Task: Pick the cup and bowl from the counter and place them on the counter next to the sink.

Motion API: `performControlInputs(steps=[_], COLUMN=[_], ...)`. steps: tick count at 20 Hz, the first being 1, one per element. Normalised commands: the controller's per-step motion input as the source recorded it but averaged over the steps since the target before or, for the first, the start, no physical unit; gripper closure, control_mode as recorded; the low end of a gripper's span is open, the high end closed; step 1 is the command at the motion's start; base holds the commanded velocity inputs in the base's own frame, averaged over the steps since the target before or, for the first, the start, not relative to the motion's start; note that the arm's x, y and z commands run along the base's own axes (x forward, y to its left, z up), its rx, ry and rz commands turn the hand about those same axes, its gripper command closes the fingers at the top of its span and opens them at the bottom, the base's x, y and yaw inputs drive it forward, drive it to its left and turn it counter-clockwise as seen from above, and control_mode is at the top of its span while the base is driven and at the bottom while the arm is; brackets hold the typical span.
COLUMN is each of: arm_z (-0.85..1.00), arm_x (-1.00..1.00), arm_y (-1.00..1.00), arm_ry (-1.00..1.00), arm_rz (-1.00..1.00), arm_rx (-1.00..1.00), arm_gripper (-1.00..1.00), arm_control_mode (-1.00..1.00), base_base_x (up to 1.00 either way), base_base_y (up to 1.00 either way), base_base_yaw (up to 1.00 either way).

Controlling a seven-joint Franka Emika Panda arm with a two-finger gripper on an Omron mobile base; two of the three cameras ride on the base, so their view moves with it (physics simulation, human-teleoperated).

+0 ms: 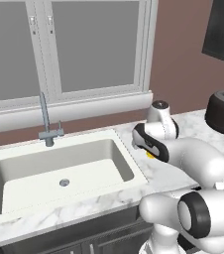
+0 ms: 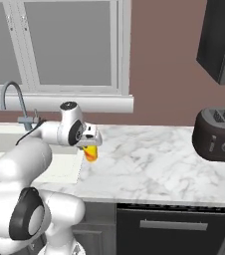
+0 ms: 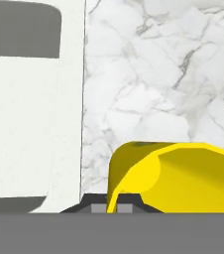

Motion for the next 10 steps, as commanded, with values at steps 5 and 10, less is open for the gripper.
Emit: performControlInputs(steps=[5,10], arm_z=[-0.13,-0.29], arm_x=[0.01,0.0], arm_y=[-0.06,0.0], arm_ry=[0.04,0.0], arm_rz=[-0.08,-0.03], arm_rx=[0.0,0.0], arm_gripper=[1.0,1.0], arm_control_mode=[-1.0,-1.0], base_base_x=[0.0,0.0], base_base_y=[0.0,0.0], base_base_yaw=[0.0,0.0])
